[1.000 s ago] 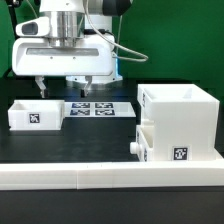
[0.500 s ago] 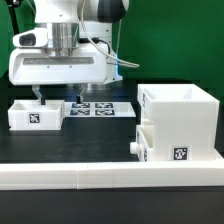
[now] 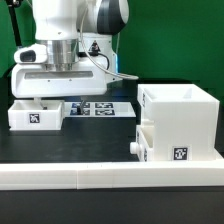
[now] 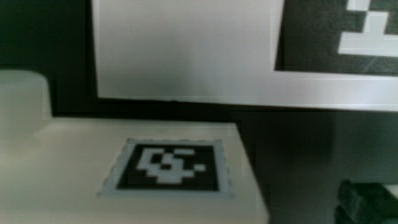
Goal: Assemble drawer
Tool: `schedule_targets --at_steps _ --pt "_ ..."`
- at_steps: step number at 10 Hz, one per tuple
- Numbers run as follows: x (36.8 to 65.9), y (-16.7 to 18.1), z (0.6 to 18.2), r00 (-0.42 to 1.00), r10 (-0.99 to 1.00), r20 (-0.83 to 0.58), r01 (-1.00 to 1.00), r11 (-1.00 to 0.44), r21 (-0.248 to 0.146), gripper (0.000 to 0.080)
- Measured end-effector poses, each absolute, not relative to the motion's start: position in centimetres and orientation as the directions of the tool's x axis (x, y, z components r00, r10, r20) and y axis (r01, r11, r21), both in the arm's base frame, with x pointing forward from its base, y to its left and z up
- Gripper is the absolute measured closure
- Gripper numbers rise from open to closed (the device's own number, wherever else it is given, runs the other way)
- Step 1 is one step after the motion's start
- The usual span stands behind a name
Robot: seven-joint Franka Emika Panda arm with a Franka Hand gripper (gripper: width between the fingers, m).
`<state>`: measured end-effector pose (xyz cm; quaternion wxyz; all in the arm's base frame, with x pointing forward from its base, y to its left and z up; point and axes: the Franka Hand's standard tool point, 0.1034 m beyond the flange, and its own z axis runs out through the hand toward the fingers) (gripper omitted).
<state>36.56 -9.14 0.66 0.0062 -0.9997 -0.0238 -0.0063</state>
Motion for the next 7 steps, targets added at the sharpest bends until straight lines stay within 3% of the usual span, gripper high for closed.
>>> schedule_targets --at_steps 2,3,4,5,6,7 --pt "36.78 -8.99 0.64 0.999 0.052 0.013 0.052 -0.999 -0.013 0.0176" --pt "36.76 -9.01 0.64 0.999 0.053 0.013 0.053 -0.998 -0.013 0.0355" --pt "36.76 -9.0 0.64 0.998 0.053 0.013 0.053 -0.998 -0.013 0.0355" --pt "36.76 -9.0 0.64 0.998 0.054 0.013 0.054 -0.998 -0.013 0.0542" --pt "36.77 -9.0 0.64 0.998 0.054 0.013 0.054 -0.998 -0.013 0.068" --pt "36.76 -9.0 0.64 0.998 0.054 0.013 0.054 -0.998 -0.013 0.0757"
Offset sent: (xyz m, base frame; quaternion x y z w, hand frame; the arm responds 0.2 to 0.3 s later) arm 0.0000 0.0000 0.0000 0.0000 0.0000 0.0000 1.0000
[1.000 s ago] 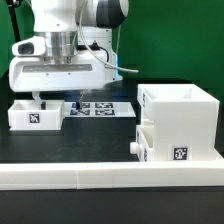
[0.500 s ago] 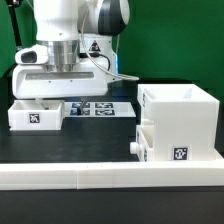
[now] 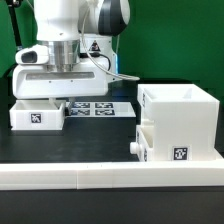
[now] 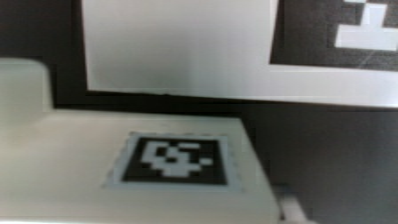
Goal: Assemble drawer
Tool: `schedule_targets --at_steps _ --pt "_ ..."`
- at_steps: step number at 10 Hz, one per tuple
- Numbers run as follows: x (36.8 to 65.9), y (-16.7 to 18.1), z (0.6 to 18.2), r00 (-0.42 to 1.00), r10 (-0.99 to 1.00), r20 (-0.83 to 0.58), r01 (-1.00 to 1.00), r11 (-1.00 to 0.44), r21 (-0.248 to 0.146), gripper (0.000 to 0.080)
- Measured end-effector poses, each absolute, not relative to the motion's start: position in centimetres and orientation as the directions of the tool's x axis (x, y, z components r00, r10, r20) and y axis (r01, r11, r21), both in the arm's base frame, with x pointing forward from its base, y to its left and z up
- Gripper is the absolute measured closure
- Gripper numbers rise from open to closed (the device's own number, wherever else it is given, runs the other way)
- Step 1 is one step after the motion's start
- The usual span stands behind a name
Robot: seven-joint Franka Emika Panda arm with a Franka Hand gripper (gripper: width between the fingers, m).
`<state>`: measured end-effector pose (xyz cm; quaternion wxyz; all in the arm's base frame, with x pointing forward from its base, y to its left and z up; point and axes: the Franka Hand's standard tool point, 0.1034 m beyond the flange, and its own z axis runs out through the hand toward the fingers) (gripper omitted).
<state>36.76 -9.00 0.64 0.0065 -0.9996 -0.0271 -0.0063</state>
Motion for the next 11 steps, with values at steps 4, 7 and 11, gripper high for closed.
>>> schedule_targets --at_steps 4,7,11 --pt "36.8 -9.0 0.6 0.998 0.054 0.013 0.055 -0.998 -0.013 0.0757" --pt "36.8 -9.0 0.6 0.998 0.054 0.013 0.055 -0.998 -0.013 0.0757" --pt "38.8 -6.9 3.8 0.975 0.222 -0.008 0.222 -0.975 -0.03 0.0755"
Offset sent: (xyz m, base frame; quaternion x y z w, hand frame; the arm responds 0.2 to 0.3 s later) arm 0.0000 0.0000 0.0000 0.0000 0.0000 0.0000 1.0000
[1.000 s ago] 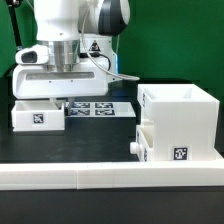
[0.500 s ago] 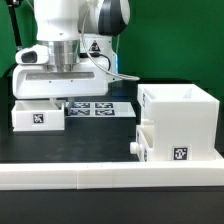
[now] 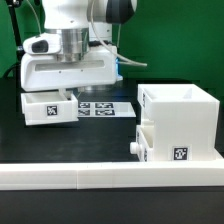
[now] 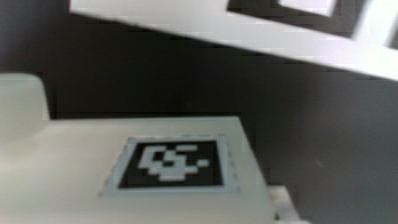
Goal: Assemble drawer
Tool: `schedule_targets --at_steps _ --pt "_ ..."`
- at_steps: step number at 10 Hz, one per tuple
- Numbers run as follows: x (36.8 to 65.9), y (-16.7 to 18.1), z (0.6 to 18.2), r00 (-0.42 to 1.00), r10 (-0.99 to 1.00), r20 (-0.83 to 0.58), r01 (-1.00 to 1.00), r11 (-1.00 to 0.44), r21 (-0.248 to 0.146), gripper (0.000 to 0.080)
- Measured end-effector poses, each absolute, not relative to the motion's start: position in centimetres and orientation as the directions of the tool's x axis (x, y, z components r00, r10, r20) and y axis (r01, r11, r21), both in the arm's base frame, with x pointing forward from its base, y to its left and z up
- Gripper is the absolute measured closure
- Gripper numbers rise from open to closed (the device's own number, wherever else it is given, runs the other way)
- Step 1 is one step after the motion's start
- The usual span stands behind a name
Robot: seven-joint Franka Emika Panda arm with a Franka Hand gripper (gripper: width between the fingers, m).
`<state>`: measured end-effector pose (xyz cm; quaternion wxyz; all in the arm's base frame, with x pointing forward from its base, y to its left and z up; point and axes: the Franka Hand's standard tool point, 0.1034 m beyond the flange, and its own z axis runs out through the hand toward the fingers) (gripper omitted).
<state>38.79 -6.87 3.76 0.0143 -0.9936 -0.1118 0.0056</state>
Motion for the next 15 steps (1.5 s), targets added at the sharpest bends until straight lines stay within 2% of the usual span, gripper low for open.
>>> schedule_targets --at_steps 2,6,8,10,11,13,15 --pt "40.2 -6.4 5.8 0.968 0.248 -0.05 0.244 -0.967 -0.068 0.0755" --pt "40.2 -6.5 5.5 0.952 0.304 -0.041 0.301 -0.951 -0.064 0.0755" --pt "41.1 -6.6 5.4 0.837 0.547 -0.02 0.546 -0.836 -0.05 0.0755" --pt "43.4 -6.6 5.5 0.651 0.759 -0.032 0.757 -0.651 -0.055 0.0755" --pt "44.4 -6.3 5.5 0.56 0.827 -0.052 0.825 -0.562 -0.056 0.0755" --pt "44.1 -6.6 5.3 0.487 0.872 -0.048 0.87 -0.489 -0.063 0.0755" --pt "44.1 -6.7 5.2 0.337 0.941 -0.04 0.938 -0.339 -0.07 0.0755"
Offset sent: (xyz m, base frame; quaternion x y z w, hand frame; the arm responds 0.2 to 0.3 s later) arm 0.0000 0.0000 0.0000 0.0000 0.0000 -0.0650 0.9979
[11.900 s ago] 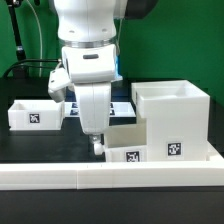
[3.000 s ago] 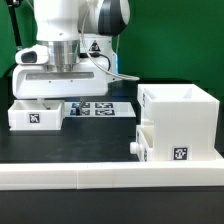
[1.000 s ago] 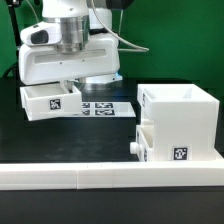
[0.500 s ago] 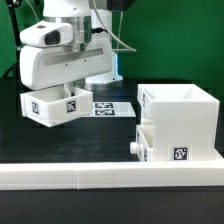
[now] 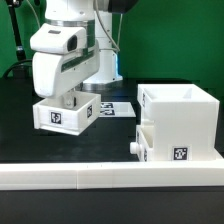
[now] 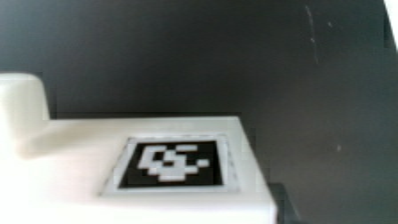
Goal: Assemble drawer
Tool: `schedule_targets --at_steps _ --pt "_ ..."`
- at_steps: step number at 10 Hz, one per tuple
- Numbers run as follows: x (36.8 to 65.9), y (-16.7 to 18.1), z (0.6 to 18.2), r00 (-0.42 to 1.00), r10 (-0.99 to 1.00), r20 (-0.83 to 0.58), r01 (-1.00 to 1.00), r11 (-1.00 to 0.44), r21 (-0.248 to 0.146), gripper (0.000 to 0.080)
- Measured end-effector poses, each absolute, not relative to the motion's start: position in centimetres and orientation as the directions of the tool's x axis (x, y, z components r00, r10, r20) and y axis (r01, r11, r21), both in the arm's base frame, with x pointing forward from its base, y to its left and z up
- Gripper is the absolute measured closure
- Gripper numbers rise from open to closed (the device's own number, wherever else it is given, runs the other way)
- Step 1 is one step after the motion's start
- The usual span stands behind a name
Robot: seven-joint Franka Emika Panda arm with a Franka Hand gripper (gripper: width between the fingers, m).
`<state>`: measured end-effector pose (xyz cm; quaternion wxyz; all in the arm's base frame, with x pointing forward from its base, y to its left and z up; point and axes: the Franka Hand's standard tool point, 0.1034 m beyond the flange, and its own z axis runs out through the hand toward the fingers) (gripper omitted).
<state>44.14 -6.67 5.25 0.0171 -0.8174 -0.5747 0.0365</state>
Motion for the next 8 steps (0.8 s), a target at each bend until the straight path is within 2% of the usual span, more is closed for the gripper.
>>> schedule_targets --at_steps 2,5,7,8 --pt "44.8 -6.8 5.4 0.163 0.986 -0.029 0.984 -0.165 -0.072 0.0755" --pt "47.7 -6.6 6.3 -0.038 0.999 -0.023 0.995 0.036 -0.09 0.0755" --pt "49.7 -6.4 7.2 -0.044 0.999 -0.025 0.996 0.042 -0.08 0.0755" --pt "49.3 -6.5 7.0 -0.042 0.999 -0.024 0.996 0.04 -0.086 0.0755"
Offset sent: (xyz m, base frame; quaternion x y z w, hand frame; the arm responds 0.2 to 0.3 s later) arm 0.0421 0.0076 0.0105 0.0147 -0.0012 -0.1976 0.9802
